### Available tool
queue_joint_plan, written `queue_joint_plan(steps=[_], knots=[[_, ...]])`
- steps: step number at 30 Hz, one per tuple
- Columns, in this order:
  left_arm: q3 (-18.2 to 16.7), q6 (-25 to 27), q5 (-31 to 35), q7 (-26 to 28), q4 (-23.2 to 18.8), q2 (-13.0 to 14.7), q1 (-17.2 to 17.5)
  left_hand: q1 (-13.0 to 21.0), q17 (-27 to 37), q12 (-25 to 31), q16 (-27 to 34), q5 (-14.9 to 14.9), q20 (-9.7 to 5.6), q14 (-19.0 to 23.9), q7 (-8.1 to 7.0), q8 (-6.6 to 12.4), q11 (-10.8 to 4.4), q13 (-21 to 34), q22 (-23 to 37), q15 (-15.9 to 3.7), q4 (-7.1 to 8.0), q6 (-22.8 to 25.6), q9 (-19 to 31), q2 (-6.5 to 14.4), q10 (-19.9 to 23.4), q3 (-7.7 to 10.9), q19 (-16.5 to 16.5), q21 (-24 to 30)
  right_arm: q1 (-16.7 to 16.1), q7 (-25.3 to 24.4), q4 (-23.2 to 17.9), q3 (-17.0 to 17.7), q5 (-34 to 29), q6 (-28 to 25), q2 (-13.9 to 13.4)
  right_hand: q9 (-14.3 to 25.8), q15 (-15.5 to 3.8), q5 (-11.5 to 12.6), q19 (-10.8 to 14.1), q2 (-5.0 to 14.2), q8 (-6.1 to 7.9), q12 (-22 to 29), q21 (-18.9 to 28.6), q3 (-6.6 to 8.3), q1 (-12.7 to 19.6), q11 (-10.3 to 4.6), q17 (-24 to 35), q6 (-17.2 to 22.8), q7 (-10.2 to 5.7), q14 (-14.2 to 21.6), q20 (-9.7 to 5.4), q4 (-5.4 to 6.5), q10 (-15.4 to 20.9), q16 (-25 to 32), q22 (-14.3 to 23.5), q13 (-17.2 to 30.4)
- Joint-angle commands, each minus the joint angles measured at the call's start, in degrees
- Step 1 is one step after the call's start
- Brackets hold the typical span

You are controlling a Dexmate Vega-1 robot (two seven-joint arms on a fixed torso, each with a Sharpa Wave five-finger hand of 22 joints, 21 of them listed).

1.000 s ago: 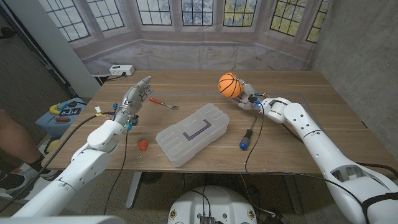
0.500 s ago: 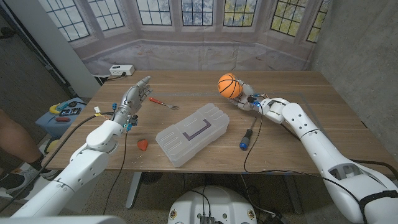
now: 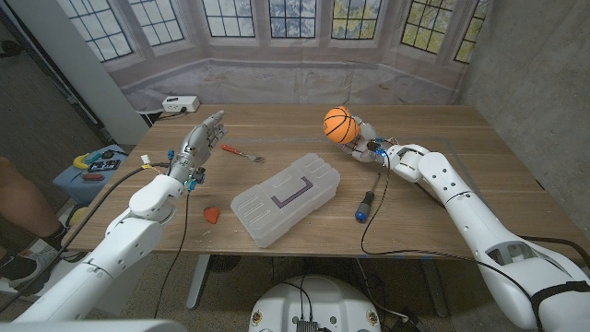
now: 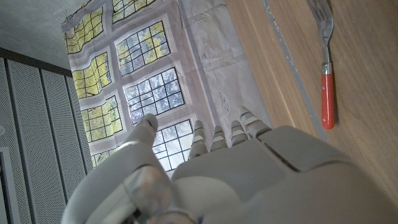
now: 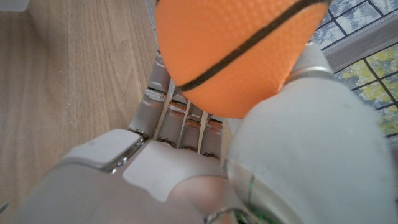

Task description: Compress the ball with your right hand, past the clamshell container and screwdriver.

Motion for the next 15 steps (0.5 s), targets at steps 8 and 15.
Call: queue_joint_plan(steps=[8, 15], knots=[[1.69, 0.50, -0.07, -1.31, 1.95, -0.48, -3.19, -0.48, 0.02, 0.31, 0.10, 0.50, 0.49, 0.07, 0.20, -0.12, 0.75, 0.16, 0.30, 0.54, -0.38, 0.41, 0.17, -0.04, 0.23, 0.17, 0.14, 0.02, 0.20, 2.35, 0.87, 0.72, 0.36, 0.39, -0.10, -0.22, -13.40, 0.31, 1.26, 14.36, -0.66, -1.58, 1.03, -0.36, 10.14, -2.93, 1.18, -1.47, 0.77, 5.87, -5.48, 1.94, 3.75, -1.94, -0.91, -1.74], [2.34, 0.75, -0.11, -1.84, 2.32, -0.46, -4.13, -0.54, 0.04, 0.28, 0.12, 0.49, 0.46, 0.08, 0.16, -0.16, 0.74, 0.16, 0.30, 0.55, -0.36, 0.29, 0.17, -0.03, 0.17, 0.17, 0.13, 0.02, -0.36, 3.19, 0.44, 1.15, 0.81, 0.31, -0.57, -0.40, -12.70, 0.24, 0.59, 13.92, -1.06, -2.35, 1.16, -1.13, 8.21, -2.60, 0.68, -2.10, 0.95, 5.68, -4.80, 2.35, 3.23, -2.92, -1.50, -2.53]])
